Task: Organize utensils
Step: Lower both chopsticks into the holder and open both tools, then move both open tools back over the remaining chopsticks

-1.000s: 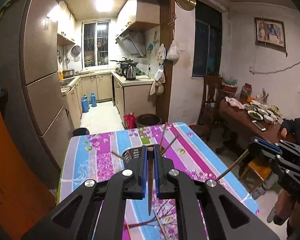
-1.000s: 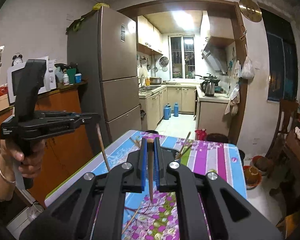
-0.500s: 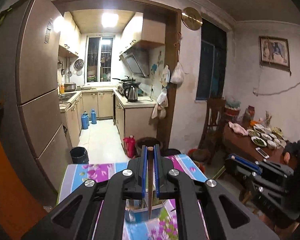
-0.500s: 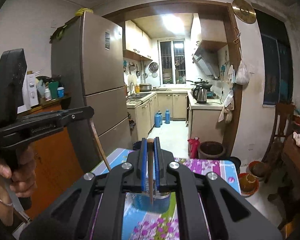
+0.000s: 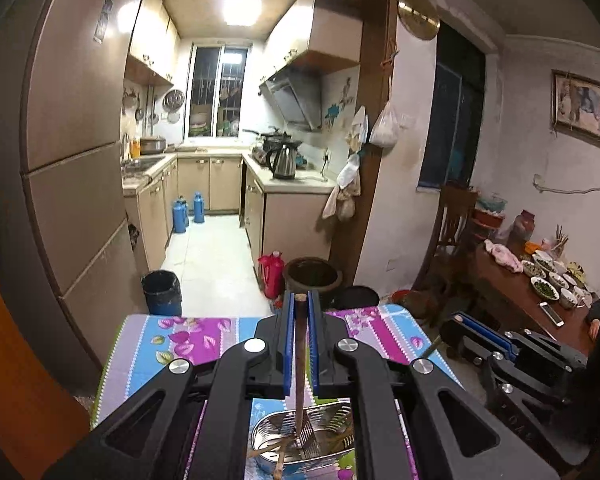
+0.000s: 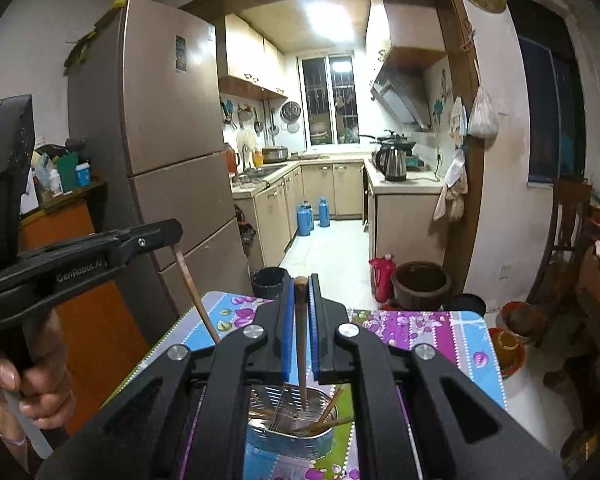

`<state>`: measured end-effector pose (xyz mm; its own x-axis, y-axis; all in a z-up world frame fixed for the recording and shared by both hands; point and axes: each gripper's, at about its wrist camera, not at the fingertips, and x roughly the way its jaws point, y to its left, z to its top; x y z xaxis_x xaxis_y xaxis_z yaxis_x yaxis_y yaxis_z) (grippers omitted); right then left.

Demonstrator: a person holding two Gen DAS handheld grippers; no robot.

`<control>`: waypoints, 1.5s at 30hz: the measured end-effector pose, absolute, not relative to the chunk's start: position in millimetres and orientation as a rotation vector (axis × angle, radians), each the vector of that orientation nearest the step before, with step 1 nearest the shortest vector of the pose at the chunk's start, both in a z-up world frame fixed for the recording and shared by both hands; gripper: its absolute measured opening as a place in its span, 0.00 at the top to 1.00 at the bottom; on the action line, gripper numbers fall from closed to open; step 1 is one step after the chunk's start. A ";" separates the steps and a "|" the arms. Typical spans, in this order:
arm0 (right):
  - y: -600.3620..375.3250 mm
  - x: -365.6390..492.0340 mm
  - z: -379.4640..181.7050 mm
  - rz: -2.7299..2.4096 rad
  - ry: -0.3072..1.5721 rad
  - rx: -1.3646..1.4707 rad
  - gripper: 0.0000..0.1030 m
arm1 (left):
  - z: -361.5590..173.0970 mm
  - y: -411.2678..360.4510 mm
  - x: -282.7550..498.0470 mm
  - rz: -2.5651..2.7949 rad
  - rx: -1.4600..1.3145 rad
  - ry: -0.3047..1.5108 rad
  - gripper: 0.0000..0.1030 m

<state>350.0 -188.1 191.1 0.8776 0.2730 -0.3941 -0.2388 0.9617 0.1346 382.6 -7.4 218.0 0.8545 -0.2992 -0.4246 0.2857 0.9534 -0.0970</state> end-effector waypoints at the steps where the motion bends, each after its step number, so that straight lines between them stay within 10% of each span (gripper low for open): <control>1: -186.9 354.1 186.7 0.266 0.431 0.086 0.95 | 212.3 -10.6 388.0 -0.309 -0.027 0.461 0.92; 21: -205.8 317.2 181.1 0.198 0.365 0.041 0.75 | 196.0 25.2 356.4 -0.193 0.007 0.385 0.76; 28: -260.3 194.9 176.8 0.219 0.265 0.010 0.56 | 198.9 75.4 223.2 -0.111 0.086 0.182 0.49; 45: -283.1 -13.1 -4.7 0.019 0.506 -0.040 0.66 | -15.3 141.3 0.4 0.042 0.336 0.438 0.49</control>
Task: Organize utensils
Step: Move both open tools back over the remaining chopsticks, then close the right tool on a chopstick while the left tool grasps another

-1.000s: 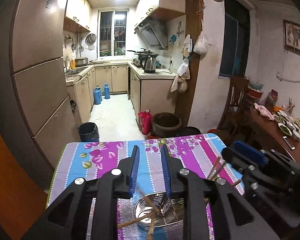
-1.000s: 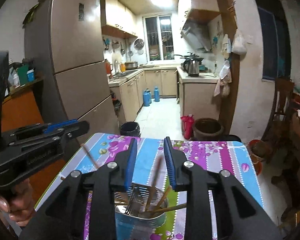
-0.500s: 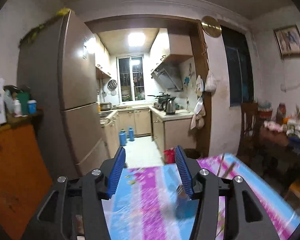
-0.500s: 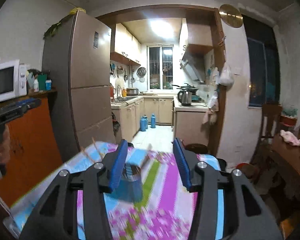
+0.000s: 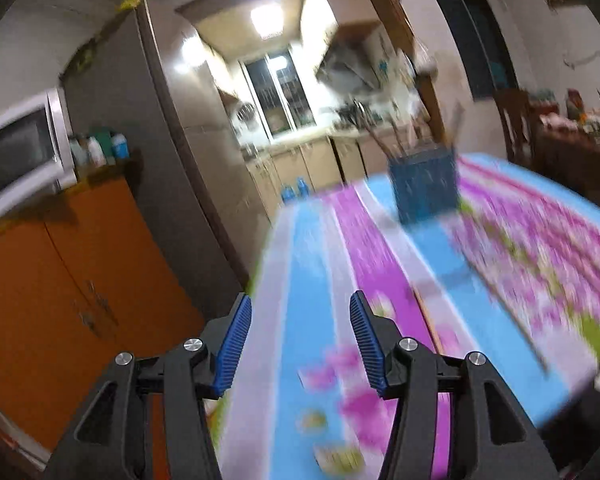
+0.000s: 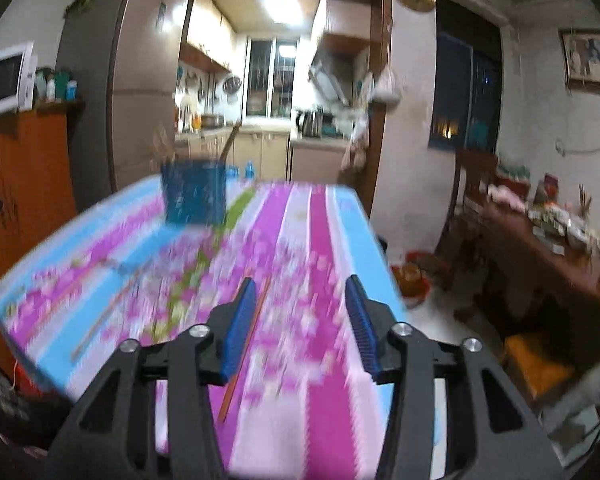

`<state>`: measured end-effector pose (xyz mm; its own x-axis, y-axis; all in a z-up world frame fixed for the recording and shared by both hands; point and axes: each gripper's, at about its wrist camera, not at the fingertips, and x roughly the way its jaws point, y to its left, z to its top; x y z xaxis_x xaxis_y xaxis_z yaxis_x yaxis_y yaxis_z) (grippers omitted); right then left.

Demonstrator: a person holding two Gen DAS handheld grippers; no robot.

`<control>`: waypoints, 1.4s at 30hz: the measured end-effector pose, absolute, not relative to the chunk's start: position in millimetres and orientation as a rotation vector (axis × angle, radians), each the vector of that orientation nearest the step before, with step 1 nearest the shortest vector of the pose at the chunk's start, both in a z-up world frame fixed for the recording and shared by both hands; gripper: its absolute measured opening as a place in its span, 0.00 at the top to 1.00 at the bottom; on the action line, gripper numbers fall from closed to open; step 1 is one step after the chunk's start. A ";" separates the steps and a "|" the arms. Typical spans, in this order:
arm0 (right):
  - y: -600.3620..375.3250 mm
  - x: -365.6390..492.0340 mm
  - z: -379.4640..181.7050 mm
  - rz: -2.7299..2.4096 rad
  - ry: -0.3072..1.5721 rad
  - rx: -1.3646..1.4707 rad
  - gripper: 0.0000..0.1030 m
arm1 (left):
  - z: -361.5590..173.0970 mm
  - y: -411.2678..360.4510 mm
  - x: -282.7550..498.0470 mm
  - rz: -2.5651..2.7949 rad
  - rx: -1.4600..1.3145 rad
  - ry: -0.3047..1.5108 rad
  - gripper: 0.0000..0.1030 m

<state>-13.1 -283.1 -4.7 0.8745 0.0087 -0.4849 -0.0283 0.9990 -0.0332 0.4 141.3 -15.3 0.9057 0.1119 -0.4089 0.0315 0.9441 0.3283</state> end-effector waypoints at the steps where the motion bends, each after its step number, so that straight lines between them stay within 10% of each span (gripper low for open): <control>1: -273.3 -16.4 -15.1 0.037 0.518 -0.030 0.70 | -34.4 138.8 -10.7 0.034 0.325 0.467 0.49; 17: -182.7 -34.8 -81.2 0.070 0.502 -0.123 0.78 | -118.3 83.7 -56.8 -0.112 0.268 0.541 0.73; 42: -189.0 -10.9 -105.3 -0.055 0.546 -0.092 0.78 | -138.9 73.6 -38.3 -0.085 0.249 0.501 0.73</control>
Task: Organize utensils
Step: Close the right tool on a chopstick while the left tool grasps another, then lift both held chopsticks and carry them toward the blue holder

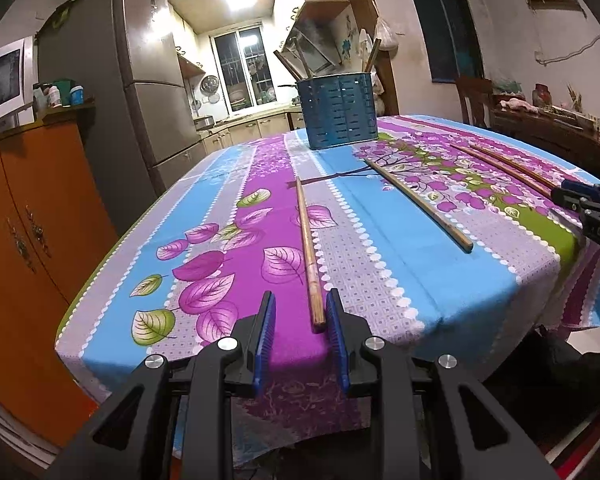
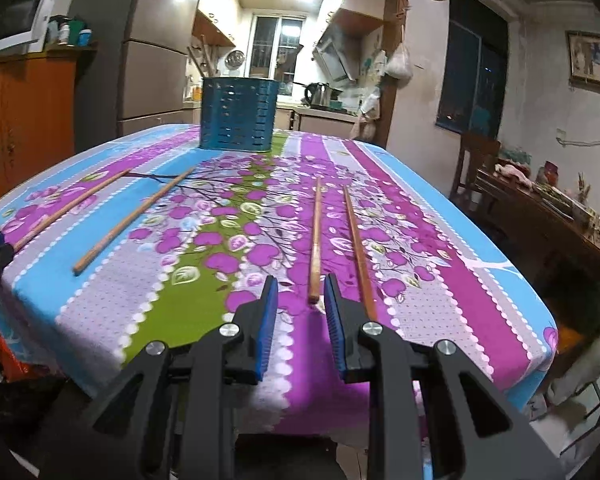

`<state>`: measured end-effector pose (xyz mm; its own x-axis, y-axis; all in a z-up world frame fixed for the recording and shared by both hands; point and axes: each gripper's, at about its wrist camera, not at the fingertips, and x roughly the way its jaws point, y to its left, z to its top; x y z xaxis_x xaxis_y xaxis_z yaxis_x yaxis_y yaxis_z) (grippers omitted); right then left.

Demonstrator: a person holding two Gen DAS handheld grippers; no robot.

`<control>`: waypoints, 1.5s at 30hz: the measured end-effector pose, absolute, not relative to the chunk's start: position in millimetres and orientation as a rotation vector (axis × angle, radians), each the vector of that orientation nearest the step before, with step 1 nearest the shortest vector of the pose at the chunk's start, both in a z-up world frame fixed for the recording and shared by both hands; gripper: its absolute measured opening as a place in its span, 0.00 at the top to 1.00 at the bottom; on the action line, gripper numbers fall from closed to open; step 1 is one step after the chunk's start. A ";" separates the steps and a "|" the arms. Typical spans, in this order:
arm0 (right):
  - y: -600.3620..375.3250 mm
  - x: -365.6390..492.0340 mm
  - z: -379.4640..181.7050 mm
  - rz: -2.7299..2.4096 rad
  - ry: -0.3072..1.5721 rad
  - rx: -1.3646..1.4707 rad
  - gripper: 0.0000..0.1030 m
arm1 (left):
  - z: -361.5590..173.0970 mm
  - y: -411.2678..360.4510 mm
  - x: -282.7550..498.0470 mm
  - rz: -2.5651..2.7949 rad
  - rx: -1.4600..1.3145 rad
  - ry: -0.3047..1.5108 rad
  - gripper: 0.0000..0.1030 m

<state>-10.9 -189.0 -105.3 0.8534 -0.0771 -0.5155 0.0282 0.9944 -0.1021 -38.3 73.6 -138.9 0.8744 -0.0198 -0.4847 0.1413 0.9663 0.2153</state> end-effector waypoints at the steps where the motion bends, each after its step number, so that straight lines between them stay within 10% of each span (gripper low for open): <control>1: -189.5 -9.3 -107.0 -0.057 0.552 -0.088 0.78 | -139.1 73.5 -37.7 -0.084 0.246 0.500 0.73; 10: -194.3 3.1 -107.9 -0.046 0.572 -0.068 0.94 | -141.5 73.7 -39.0 -0.092 0.216 0.487 0.81; 45: -203.0 -1.7 -111.2 -0.034 0.542 0.052 0.93 | -144.3 78.2 -47.3 -0.142 0.173 0.446 0.89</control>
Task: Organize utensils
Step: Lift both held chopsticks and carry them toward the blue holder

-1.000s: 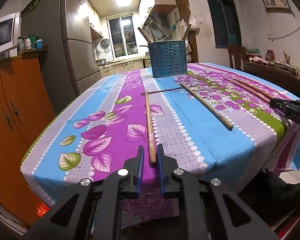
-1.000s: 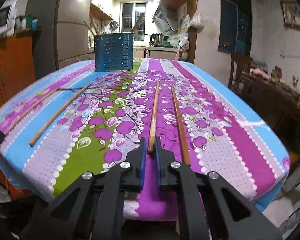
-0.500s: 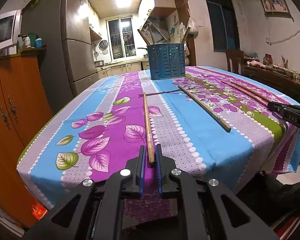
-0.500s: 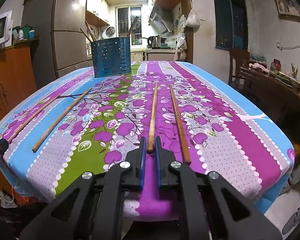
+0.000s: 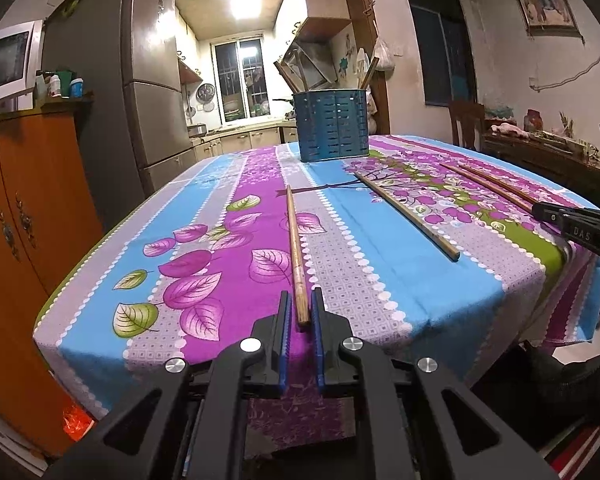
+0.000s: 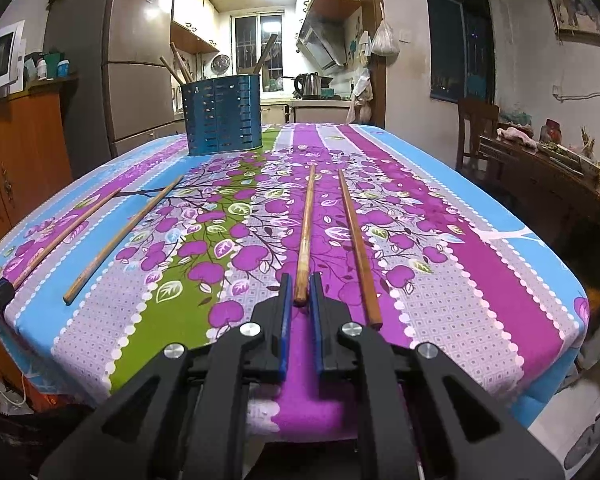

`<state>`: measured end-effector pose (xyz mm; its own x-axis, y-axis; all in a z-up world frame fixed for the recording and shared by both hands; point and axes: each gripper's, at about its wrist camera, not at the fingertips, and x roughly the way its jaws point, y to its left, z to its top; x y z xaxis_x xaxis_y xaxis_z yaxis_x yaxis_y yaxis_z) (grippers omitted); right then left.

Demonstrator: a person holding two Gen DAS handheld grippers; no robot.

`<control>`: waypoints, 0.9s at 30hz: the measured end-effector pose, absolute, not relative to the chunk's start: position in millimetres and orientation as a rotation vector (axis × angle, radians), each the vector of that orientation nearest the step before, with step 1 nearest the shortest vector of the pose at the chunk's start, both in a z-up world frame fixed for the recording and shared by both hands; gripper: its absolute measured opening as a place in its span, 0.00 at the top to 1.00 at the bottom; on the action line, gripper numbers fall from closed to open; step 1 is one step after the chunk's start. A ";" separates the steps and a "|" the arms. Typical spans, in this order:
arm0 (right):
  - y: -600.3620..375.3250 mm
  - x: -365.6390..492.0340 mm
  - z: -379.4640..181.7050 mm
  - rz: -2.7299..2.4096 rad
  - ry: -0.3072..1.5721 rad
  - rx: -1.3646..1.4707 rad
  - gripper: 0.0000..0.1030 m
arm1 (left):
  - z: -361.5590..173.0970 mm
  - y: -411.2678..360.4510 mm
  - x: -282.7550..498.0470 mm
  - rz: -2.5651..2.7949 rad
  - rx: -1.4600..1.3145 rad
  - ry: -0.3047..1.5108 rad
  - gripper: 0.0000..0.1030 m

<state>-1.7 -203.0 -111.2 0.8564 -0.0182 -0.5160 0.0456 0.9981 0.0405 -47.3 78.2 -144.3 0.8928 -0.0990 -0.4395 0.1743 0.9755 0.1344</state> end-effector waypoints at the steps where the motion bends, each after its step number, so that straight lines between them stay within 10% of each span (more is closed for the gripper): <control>1: -202.4 -1.8 -111.4 -0.032 0.540 0.053 0.93 | -144.5 78.8 -46.6 -0.143 0.172 0.446 0.89; 27: -202.3 -32.6 -47.5 0.012 0.403 -0.056 0.95 | -114.0 84.8 -49.1 -0.172 0.224 0.438 0.92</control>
